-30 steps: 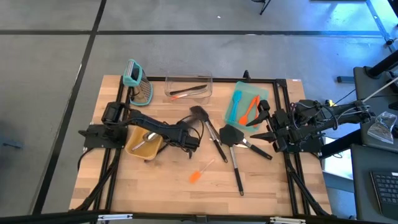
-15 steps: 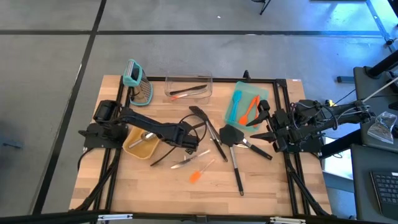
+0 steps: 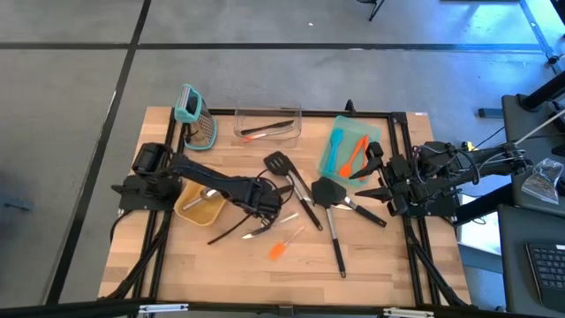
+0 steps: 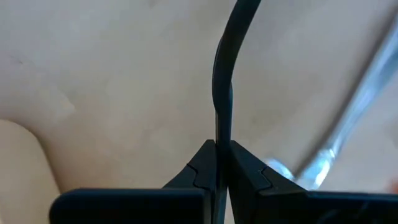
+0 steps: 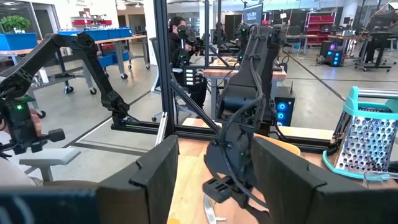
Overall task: Pick & Place Kitchen Items
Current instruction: Put the black slotted spatula into the green bin
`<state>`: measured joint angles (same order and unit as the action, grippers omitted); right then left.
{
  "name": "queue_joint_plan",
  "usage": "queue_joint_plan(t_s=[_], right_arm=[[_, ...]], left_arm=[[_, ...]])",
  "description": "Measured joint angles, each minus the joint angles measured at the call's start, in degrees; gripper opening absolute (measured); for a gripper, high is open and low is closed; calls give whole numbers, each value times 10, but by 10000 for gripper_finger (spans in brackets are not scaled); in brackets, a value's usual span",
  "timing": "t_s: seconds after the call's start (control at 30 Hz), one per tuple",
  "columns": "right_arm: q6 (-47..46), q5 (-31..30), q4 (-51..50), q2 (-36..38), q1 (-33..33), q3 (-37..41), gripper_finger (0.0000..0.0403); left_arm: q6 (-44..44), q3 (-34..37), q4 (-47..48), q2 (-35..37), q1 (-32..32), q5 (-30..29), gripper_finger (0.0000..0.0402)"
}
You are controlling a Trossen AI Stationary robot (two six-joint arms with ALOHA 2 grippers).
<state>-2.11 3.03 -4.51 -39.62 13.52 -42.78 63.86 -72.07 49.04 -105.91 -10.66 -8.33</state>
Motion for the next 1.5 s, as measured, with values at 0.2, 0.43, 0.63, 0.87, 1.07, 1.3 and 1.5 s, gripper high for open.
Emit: queue_joint_plan(t_s=[0.2,0.43,0.63,0.87,1.07,1.3,1.5], right_arm=[[0,0,0,0,0,0,206],[0,0,0,0,0,0,206],[0,0,-1,0,0,0,206],[26,1,-1,0,0,0,206],[26,1,-21,-1,0,0,206],[26,1,-16,-4,0,0,206],[29,1,20,-42,0,0,206]], left_arm=[[9,0,-21,7,-24,25,12],[-31,0,-206,50,-48,20,12],[-96,-1,-362,80,-55,14,12],[-176,-1,-469,103,-45,-46,12],[-278,-1,-571,107,-45,-116,12],[-343,-1,-677,107,-38,-111,12],[-325,-1,-707,106,-5,-42,12]])
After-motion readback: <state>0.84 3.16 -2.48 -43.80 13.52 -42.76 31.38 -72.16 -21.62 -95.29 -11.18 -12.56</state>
